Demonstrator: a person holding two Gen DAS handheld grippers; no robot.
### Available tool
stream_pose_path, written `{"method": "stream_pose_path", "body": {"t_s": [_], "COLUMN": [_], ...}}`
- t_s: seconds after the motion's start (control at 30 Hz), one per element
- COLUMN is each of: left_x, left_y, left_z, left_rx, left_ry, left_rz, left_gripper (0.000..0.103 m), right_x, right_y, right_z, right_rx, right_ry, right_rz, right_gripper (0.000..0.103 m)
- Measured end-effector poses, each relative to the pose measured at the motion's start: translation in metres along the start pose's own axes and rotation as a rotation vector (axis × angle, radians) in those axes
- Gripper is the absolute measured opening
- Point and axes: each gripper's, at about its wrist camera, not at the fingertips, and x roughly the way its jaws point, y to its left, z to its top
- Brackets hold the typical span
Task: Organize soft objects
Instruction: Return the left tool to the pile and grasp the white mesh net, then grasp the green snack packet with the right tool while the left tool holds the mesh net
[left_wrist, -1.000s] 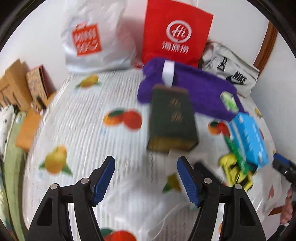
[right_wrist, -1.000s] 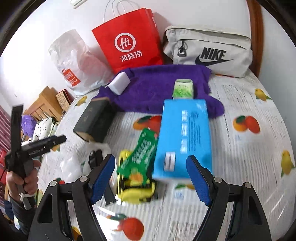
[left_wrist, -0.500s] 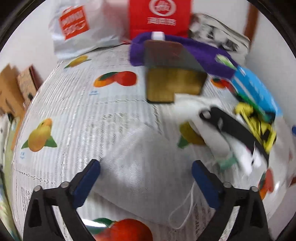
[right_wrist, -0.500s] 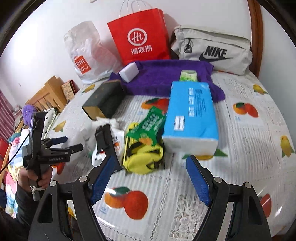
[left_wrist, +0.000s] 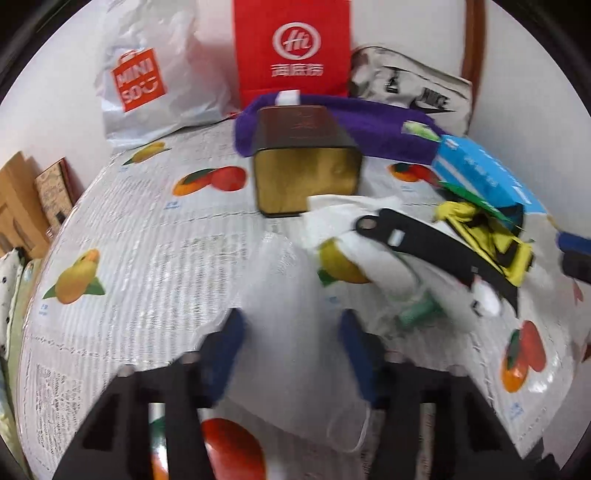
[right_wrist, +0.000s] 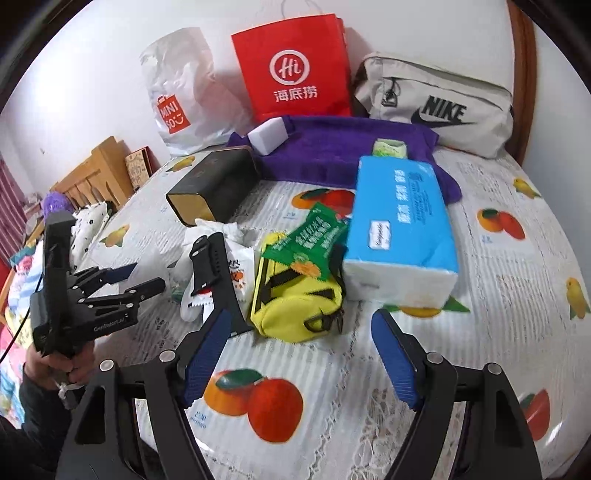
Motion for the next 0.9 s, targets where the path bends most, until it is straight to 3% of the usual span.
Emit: {"method": "stream_pose_path", "body": {"t_s": [0.13, 0.27, 0.4, 0.6, 0.7, 0.9], "left_x": [-0.002, -0.001, -0.001, -0.001, 0.000, 0.000], "left_y": [-0.004, 0.000, 0.003, 0.011, 0.013, 0.019], "left_z": [0.000, 0.001, 0.000, 0.000, -0.001, 0.000], "left_rx": [0.009, -0.032, -0.059, -0.101, -0.114, -0.147], "left_ry": [-0.002, -0.001, -0.004, -0.003, -0.003, 0.000], "left_rz": [-0.013, -0.034, -0.059, -0.098, -0.112, -0.132], "left_gripper": [0.021, 0.018, 0.018, 0.018, 0.018, 0.018], "right_x": [0.006, 0.019, 0.043, 0.071, 0.067, 0.018], "right_y": [0.010, 0.024, 0.033, 0.043, 0.043, 0.035], "right_z": [0.011, 0.023, 0.028, 0.026, 0.028, 0.031], "right_rx": [-0.058, -0.153, -0.215, -0.301, -0.311, -0.226], "right_ry": [-0.027, -0.044, 0.000, 0.039, 0.005, -0.067], "right_rz": [-0.018, -0.065, -0.099, -0.200, -0.245, -0.120], "right_gripper": [0.071, 0.063, 0.059, 0.026, 0.011, 0.003]}}
